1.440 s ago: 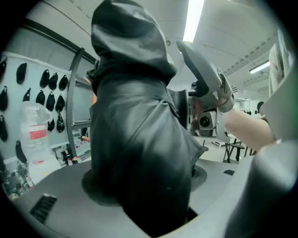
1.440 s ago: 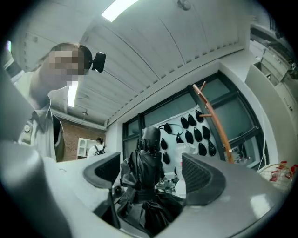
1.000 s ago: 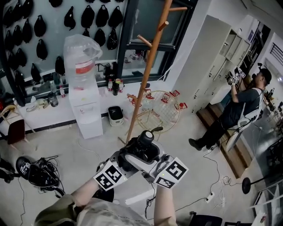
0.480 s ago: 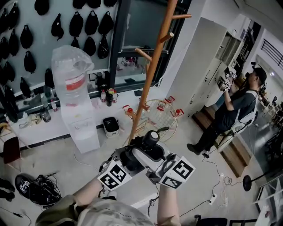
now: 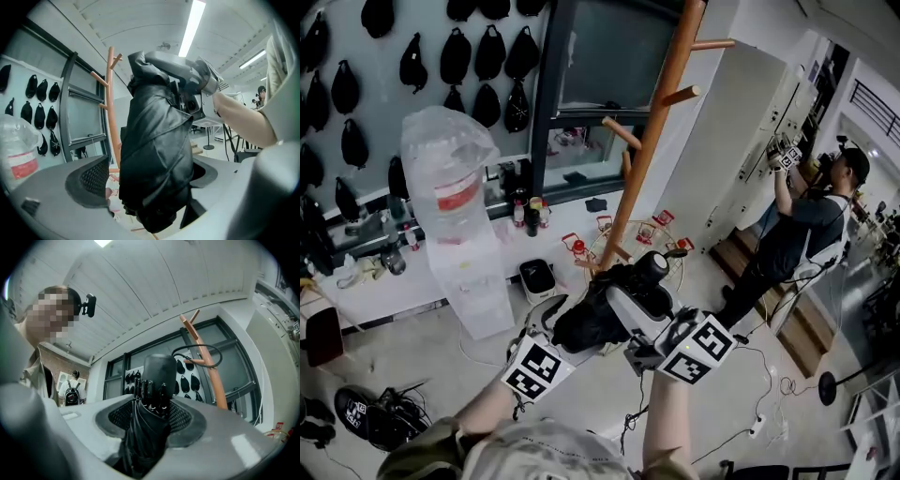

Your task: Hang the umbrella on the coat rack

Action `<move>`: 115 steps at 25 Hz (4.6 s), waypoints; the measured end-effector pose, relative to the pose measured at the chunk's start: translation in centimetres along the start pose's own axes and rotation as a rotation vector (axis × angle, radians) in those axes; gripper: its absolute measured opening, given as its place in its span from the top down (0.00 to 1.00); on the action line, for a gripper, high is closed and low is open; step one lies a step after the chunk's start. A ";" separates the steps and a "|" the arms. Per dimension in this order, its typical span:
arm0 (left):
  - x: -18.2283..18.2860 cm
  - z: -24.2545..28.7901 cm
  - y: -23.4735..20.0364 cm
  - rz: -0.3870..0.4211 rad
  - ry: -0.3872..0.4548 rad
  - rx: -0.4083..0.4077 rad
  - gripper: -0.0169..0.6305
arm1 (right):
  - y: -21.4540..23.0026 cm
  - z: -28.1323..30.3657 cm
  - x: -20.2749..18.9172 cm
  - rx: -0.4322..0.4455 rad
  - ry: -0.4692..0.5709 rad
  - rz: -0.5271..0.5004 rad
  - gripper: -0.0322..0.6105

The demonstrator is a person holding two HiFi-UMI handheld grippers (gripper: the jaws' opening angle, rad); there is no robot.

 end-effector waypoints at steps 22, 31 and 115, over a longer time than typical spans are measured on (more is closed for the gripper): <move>-0.6 2.9 -0.8 -0.093 -0.028 0.123 0.27 | 10.1 4.4 10.0 0.092 -0.054 -0.340 0.66; 0.0 2.9 -1.3 -0.119 -0.007 0.219 0.27 | 11.6 8.1 13.3 0.217 -0.062 -0.438 0.66; 0.5 3.9 -2.7 -0.245 0.002 0.269 0.27 | 16.1 7.8 -0.5 -0.104 0.124 -0.298 0.55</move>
Point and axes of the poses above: the fingertips, and each gripper's own axes: z forward along the fingers, y to its right, x out of its top, the point moved 6 cm from there along -z, backward along the fingers, and after that the axes turned 15 degrees about -z, right-handed, at the moved point
